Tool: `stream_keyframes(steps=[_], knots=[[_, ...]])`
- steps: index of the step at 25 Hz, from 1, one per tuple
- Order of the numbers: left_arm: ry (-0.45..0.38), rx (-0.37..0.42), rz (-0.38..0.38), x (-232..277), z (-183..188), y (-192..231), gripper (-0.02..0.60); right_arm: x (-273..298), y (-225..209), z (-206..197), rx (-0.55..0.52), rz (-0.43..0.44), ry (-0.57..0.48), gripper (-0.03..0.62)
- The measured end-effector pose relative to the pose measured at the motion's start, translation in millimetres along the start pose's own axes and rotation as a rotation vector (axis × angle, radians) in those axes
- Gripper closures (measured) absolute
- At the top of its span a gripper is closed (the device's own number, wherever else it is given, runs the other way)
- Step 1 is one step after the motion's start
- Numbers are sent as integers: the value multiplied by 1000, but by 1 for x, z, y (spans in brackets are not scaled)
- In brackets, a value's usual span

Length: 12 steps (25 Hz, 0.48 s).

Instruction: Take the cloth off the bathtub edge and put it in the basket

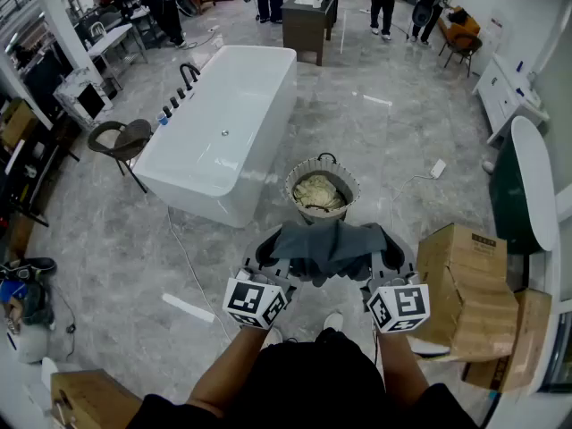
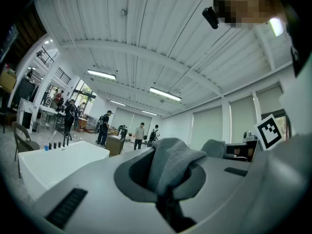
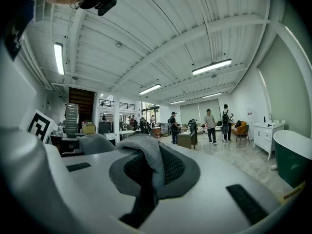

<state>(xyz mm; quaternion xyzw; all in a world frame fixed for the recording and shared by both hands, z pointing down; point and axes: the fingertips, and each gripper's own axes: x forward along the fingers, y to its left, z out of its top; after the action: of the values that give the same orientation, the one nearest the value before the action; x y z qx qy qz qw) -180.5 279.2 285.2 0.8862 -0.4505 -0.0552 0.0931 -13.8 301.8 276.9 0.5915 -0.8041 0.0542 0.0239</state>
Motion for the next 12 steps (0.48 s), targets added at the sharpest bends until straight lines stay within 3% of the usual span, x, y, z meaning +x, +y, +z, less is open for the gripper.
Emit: stream_keyframes(steps=[5, 12], knots=[[7, 15, 5, 15, -8, -6, 555, 8, -13, -3, -8, 12, -3, 560], [-7, 28, 31, 35, -6, -20, 555, 8, -43, -4, 67, 66, -23, 560]])
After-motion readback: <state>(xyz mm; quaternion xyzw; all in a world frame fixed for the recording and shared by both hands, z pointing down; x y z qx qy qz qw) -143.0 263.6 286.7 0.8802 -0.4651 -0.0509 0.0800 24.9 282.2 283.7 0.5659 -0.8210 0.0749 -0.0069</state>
